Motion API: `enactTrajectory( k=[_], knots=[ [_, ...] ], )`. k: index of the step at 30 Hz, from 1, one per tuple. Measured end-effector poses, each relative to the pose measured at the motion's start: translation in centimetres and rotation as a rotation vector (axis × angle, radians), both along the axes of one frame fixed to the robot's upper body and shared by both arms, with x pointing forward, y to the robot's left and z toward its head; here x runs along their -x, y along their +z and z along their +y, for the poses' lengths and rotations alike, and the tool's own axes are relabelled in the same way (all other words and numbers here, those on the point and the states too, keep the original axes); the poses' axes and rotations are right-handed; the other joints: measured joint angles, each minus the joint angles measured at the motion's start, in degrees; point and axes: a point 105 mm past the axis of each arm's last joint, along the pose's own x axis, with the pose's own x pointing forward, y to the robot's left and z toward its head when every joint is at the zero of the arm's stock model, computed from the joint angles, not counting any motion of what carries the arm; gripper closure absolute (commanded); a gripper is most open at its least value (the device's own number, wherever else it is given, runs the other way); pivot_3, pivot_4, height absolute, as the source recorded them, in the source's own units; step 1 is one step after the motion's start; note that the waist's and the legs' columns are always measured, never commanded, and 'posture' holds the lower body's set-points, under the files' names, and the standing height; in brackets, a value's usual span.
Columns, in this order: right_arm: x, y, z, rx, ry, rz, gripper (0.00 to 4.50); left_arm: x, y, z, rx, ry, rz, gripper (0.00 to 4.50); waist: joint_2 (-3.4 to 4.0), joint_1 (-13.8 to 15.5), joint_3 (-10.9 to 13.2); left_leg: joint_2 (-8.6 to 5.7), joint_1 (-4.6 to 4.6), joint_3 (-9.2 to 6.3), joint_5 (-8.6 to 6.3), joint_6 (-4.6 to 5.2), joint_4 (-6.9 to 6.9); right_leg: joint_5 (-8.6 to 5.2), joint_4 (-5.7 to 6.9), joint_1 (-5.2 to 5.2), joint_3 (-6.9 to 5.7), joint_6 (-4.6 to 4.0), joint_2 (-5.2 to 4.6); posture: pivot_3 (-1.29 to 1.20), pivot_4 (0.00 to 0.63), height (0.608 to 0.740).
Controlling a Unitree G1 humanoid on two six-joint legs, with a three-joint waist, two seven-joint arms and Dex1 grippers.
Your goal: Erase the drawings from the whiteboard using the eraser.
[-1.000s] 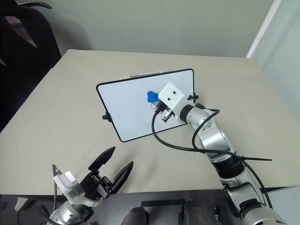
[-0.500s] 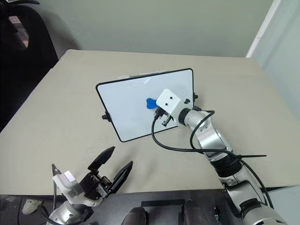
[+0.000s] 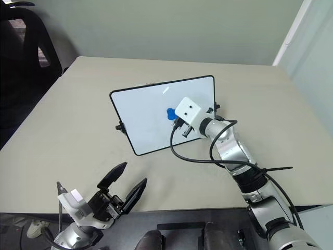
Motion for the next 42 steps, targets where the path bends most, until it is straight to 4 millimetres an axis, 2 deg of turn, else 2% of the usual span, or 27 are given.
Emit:
enactTrajectory(
  k=[10, 21, 26, 33, 42],
  knots=[
    [-0.2, -0.6, -1.4, 0.014, -0.066, 0.027, 4.08, 0.2, -0.2, 0.0, -0.001, -0.004, 0.008, 0.0, 0.03, 0.0, 0.0, -0.01, -0.03, 0.1, 0.08, 0.03, -0.01, 0.08, -0.04, -0.09, 0.21, -0.14, 0.11, 0.0, 0.15, 0.74],
    [-1.0, -1.7, -3.9, 0.1, -0.169, 0.057, 4.08, 0.3, -0.3, -0.1, 0.0, -0.002, 0.014, 0.0, 0.07, 0.0, 0.0, -0.01, -0.02, 0.21, 0.07, 0.03, -0.01, 0.08, -0.09, -0.14, 0.4, -0.15, 0.16, 0.0, 0.15, 0.74],
    [-0.7, -1.6, -3.3, 0.091, -0.146, 0.052, 4.08, 0.3, -0.3, 0.0, 0.0, -0.002, 0.014, 0.0, 0.09, -0.3, 0.1, -0.01, -0.05, 0.23, 0.06, 0.04, -0.09, 0.08, -0.09, -0.27, 0.45, -0.15, 0.2, 0.0, 0.15, 0.74],
    [0.7, -0.9, 0.2, 0.084, 0.015, -0.004, 4.08, 0.2, -0.2, -0.1, 0.001, -0.002, 0.012, 0.0, 0.1, -0.9, 0.1, -0.01, -0.19, 0.21, 0.03, 0.1, -0.23, 0.02, -0.1, -0.55, 0.51, -0.02, 0.27, 0.0, 0.15, 0.74],
    [1.1, -0.3, 2.0, 0.086, 0.099, -0.055, 4.08, 0.2, -0.3, -0.1, 0.001, -0.003, 0.012, 0.0, 0.1, -0.9, 0.1, 0.0, -0.44, 0.18, 0.03, 0.09, -0.14, 0.14, -0.12, -0.79, 0.62, 0.32, 0.21, 0.0, 0.15, 0.74]
  ],
)
